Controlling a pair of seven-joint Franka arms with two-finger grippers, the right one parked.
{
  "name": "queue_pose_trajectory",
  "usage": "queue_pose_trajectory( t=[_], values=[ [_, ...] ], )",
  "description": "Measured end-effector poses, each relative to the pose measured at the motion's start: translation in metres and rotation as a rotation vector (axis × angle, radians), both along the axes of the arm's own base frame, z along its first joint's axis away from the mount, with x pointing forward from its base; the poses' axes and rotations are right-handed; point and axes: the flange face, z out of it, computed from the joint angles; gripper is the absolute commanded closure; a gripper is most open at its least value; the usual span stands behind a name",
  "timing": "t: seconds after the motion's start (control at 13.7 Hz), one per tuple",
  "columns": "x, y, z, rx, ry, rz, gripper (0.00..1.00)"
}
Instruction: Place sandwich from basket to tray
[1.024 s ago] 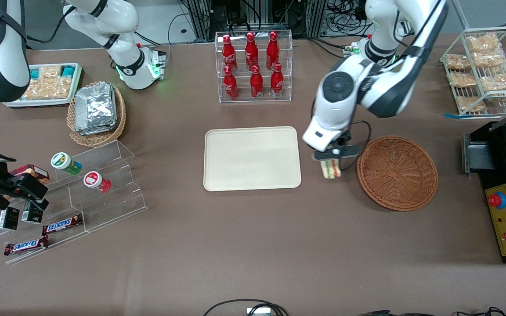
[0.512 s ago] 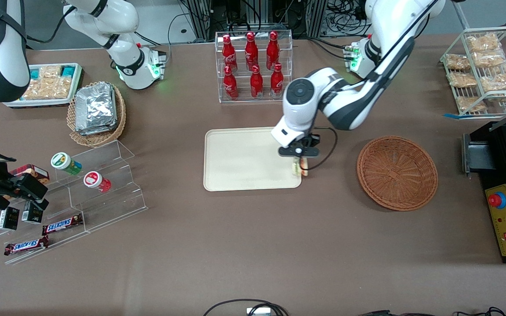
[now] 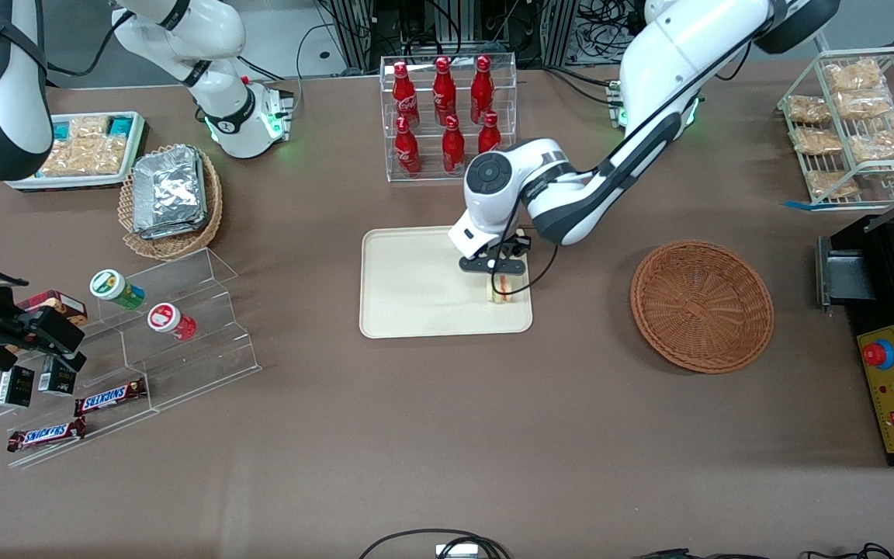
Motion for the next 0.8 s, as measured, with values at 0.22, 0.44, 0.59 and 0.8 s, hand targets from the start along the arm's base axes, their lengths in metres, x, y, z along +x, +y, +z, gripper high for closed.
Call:
queue_pose_trajectory(
  t=[0.22,0.44,0.59,0.8],
  values=[
    [-0.003,-0.005,-0.011,-0.009,0.019,-0.007,0.13],
    [-0.002,-0.007,-0.009,-0.012,0.016,-0.007,0.00],
    [0.001,-0.008,-0.006,-0.017,0.008,-0.003,0.00],
    [0.026,-0.010,0.015,-0.018,-0.021,0.032,0.00]
  ],
)
